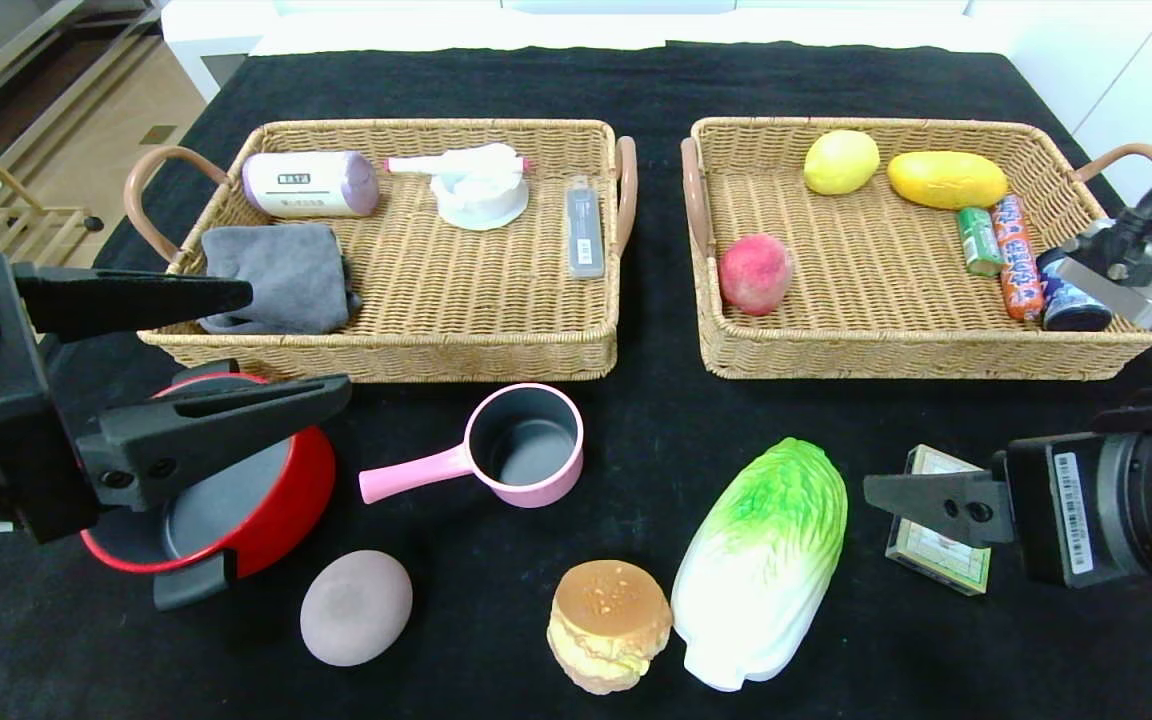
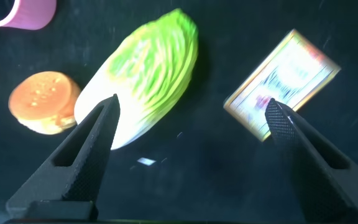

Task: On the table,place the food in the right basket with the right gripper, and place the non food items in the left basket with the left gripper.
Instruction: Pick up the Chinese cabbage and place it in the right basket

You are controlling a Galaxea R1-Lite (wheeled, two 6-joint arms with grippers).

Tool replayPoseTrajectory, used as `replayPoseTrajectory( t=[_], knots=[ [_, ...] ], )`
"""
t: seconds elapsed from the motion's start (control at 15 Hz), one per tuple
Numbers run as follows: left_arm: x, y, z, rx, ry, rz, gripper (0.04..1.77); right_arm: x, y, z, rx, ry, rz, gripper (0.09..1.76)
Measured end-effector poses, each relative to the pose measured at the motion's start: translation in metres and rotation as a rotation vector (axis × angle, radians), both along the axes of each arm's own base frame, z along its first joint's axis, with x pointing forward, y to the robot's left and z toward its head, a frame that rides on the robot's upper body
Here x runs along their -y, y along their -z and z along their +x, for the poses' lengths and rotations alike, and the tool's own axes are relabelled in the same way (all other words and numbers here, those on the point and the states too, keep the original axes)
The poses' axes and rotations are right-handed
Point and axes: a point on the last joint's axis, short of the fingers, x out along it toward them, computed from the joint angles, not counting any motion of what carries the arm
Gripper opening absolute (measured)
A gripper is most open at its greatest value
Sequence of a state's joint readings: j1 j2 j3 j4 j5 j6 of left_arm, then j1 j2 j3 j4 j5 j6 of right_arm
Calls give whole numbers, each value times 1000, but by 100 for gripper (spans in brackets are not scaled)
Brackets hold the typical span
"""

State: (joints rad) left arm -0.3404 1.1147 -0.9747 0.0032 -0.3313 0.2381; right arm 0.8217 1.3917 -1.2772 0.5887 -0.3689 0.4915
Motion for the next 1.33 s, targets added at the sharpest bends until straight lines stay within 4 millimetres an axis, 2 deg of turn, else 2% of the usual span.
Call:
replayPoseTrajectory(
  t=[0.33,0.73,1.33],
  knots=[
    [0,1,-1,7,3,11,172,-24,-3,2,-158,85,72,171],
    [-1,1,-2,8,3,11,172,-51,5,16,-270,122,170,171],
    [-1,2,-2,4,4,13,172,-60,25,41,-378,211,205,171]
  ],
)
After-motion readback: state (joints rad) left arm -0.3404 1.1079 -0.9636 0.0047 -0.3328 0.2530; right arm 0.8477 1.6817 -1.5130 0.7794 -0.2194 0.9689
